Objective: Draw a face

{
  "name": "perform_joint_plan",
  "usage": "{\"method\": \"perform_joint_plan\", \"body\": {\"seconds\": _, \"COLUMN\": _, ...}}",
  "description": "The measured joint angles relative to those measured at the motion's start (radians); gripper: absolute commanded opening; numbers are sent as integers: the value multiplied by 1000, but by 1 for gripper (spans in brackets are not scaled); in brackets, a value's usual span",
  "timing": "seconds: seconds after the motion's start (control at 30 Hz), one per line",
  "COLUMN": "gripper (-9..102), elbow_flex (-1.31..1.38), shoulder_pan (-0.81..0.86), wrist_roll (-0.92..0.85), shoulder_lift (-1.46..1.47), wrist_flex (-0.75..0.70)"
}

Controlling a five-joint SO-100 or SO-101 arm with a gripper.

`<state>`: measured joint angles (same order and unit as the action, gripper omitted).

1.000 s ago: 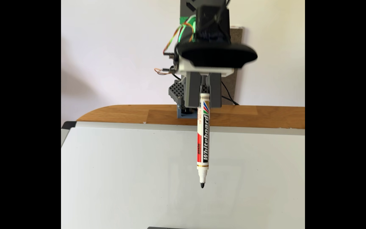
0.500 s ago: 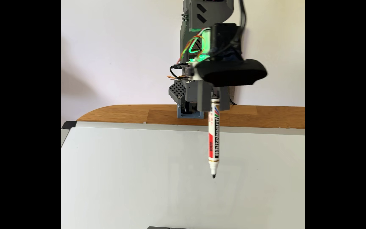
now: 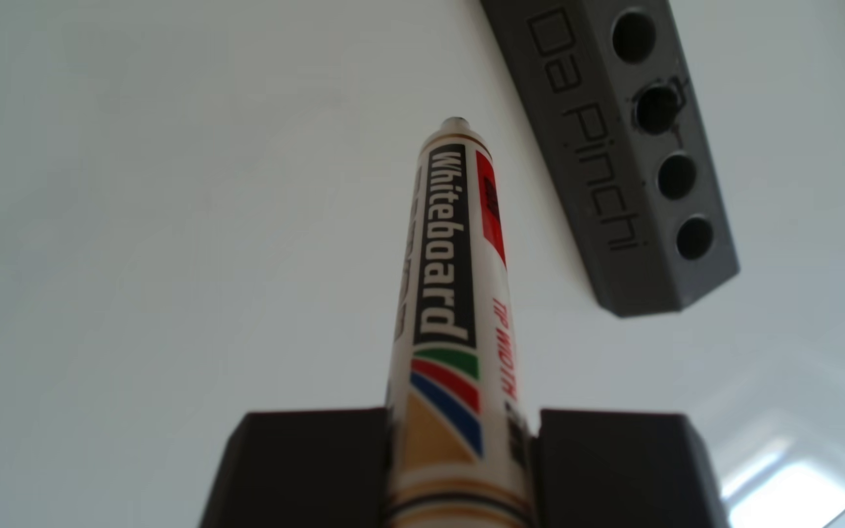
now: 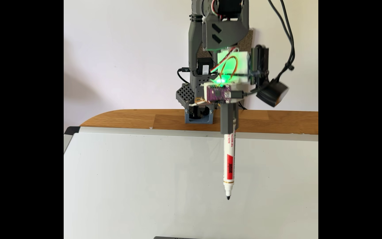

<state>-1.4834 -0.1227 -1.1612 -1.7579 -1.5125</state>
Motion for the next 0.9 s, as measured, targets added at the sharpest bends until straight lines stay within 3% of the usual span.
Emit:
{"method": "perform_joint_plan", "body": {"seconds": 0.3, "gripper": -1, "elbow_flex": -58, "shoulder_pan": -52, "wrist_roll": -115, "shoulder_lift": -3, "wrist_flex": 155}}
{"method": "perform_joint_plan", "body": {"seconds": 0.9, "gripper": -1, "elbow_flex": -149, "shoulder_pan": -91, "wrist_roll": -120, "shoulder_lift": 20, "wrist_flex": 261}}
